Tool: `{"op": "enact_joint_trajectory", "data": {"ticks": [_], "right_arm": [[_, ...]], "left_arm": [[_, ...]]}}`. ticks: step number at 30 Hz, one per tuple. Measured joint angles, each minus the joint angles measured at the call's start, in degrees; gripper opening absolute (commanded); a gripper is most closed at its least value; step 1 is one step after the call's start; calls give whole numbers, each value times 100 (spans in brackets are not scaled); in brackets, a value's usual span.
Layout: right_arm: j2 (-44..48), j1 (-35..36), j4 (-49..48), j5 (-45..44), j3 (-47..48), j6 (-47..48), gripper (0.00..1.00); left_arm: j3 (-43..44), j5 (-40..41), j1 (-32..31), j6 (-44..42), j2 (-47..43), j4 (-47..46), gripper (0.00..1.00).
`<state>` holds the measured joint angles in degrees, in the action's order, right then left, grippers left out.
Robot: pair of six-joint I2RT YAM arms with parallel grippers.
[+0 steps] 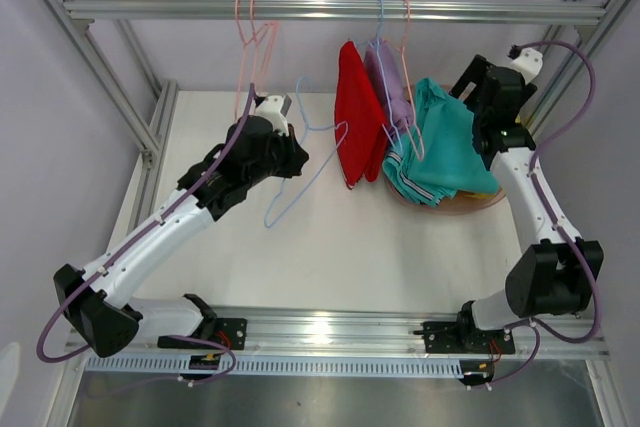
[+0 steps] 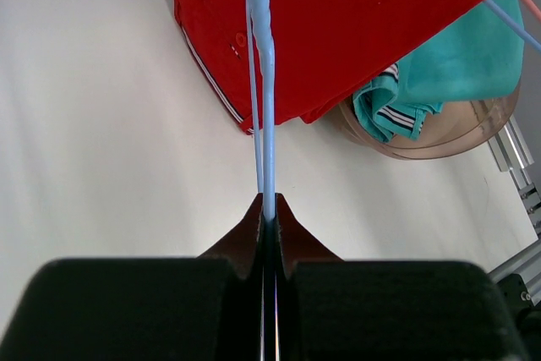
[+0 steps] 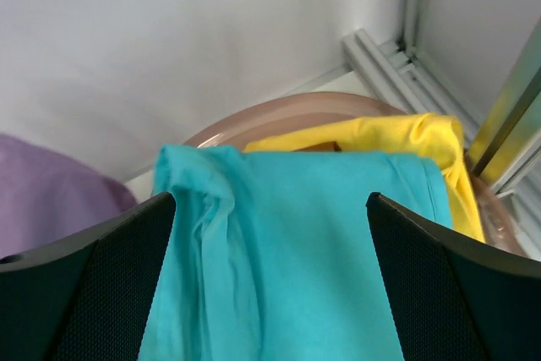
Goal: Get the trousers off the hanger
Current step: Place the trousers in the bin.
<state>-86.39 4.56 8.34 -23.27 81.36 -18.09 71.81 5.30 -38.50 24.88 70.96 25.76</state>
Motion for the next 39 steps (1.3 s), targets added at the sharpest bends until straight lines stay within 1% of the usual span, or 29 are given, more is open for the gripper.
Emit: {"op": "enact_joint_trajectory", "data": {"ticks": [2,3,4,5,6,7,9,11,12,17,18,20,25,29,31,36,39], "right_arm": [[264,-35,-236,201,-380,-87,97],[319,-46,-315,289,-516,-129,89],[328,-59,-378,365,-616,-155,84],[308,-63,-422,448,-697,-179,76],[269,-68,-457,514,-774,-205,64],[232,-68,-492,579,-837,-236,62],[52,-66,-651,699,-1003,-313,64],[-256,-59,-723,837,-1064,-345,65],[-498,-48,-734,907,-1060,-376,68],[-1923,-4,-380,1121,-769,-588,69],[-2057,-2,-341,1174,-769,-616,72],[-2162,-2,-317,1204,-758,-699,74],[-1919,-4,195,1296,-605,-809,77],[-1510,-2,835,1366,-446,-822,77],[-1215,11,1058,1375,-321,-824,76],[-323,251,1178,1366,-304,-831,73],[-144,516,1095,1370,-420,-846,72]], "left_arm": [[0,-7,0,0,0,9,1],[0,-15,0,2,0,11,0],[0,-24,0,0,0,11,1],[0,-44,0,0,0,11,1],[0,-66,0,0,0,11,1],[0,-85,0,0,0,13,0],[2,-120,0,2,0,13,0],[2,-146,0,2,0,13,0],[2,-155,0,0,0,15,1],[4,-203,0,2,0,13,0],[9,-210,0,2,0,15,1],[17,-210,0,0,0,20,1],[31,-210,-2,0,0,28,1],[33,-205,-28,-13,0,35,0],[33,-203,-48,-46,0,37,1],[33,-195,-74,-90,4,46,0],[44,-151,-94,-109,15,52,0]]}}
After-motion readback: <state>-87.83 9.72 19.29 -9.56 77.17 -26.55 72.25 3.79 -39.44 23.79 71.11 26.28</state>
